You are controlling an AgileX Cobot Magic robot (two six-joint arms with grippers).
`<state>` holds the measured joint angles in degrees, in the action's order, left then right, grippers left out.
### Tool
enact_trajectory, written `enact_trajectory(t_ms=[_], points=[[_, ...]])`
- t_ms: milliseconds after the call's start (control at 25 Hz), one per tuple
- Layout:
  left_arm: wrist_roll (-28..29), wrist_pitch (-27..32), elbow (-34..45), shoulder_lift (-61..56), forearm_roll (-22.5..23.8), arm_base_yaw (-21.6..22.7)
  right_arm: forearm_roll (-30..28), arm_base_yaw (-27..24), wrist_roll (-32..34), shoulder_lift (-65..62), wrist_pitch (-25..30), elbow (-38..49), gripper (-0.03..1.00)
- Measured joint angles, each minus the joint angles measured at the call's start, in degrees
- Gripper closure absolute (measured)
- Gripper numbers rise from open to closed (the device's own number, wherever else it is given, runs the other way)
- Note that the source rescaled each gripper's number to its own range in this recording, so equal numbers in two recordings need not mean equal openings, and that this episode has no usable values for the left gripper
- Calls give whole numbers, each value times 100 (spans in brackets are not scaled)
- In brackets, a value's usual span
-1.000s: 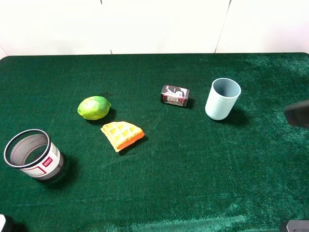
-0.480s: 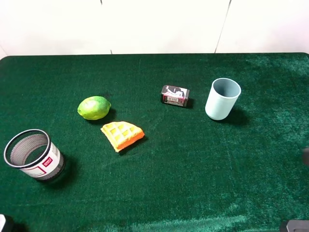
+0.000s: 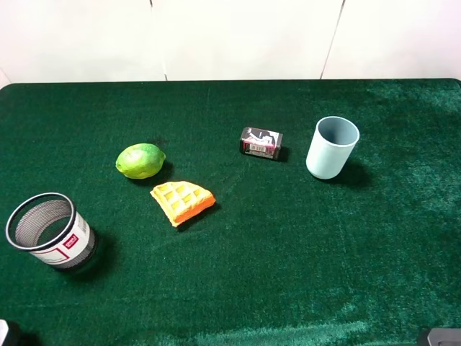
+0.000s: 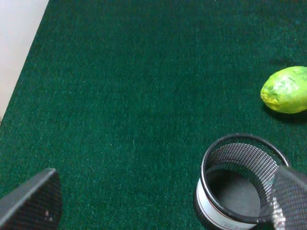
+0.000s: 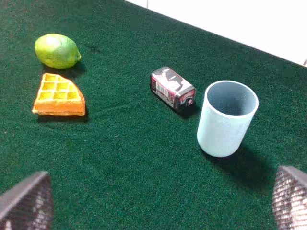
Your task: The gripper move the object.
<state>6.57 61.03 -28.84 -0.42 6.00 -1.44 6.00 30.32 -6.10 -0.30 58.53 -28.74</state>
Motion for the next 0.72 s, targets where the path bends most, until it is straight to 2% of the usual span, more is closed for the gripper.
enact_trajectory(t_ms=[160,520,720], points=[[0,0,0,0,0,0,6,-244,3,-7,6,0,-3],[0,0,0,0,0,0,33,-1687,3,-7,0,0,-3],[0,0,0,0,0,0,34,-2077,3,-7,0,0,-3]])
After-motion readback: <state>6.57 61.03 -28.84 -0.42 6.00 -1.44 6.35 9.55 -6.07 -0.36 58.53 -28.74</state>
